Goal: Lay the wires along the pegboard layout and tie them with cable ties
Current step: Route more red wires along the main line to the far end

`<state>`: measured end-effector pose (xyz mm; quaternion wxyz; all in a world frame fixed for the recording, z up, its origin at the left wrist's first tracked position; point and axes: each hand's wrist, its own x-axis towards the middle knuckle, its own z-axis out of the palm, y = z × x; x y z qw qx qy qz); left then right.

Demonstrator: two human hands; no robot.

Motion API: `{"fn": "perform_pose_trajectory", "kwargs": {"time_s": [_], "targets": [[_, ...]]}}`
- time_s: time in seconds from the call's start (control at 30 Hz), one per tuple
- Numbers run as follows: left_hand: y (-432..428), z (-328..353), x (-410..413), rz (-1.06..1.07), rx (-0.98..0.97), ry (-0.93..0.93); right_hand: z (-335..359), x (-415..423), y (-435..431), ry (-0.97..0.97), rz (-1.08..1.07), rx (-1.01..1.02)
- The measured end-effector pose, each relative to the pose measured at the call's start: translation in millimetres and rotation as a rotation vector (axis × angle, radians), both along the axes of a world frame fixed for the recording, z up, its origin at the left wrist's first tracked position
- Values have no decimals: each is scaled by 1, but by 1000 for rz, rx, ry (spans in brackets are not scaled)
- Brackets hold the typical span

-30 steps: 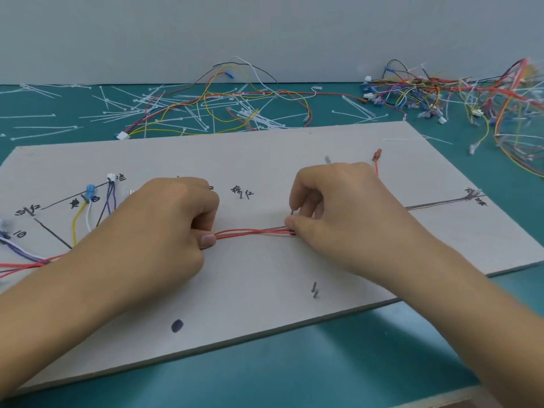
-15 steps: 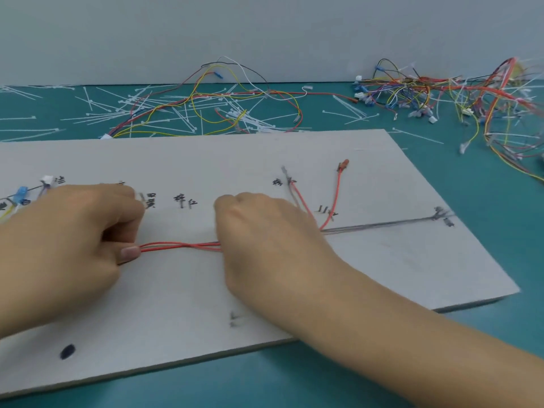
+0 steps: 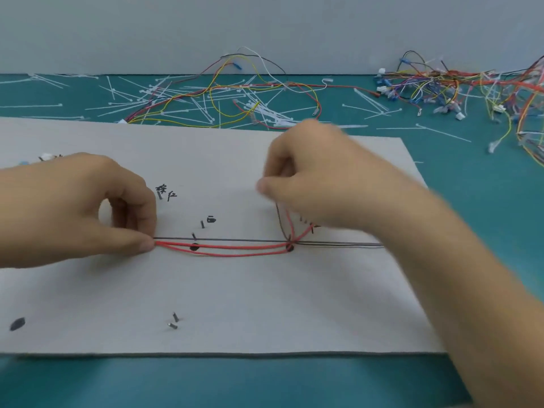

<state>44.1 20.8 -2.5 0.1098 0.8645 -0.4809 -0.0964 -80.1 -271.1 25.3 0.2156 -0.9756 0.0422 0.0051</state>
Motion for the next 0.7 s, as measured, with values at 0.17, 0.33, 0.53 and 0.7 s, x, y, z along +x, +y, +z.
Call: {"fn": "perform_pose_trajectory", "kwargs": {"time_s": [0.17,0.33,0.53,0.7], "targets": [[-24,-6,-20,-44,-119,59,5,-5,-47,-17,-183,100],[-41,-17,-41,-57,-249,22,-2,-9,-45,45,-115,129],[-53,-17,-51,57,-367,-3,-8,-12,-38,118,-20,150],[-84,-11,-58,32,-357,29,-16,-6,-36,88,-61,185]]}}
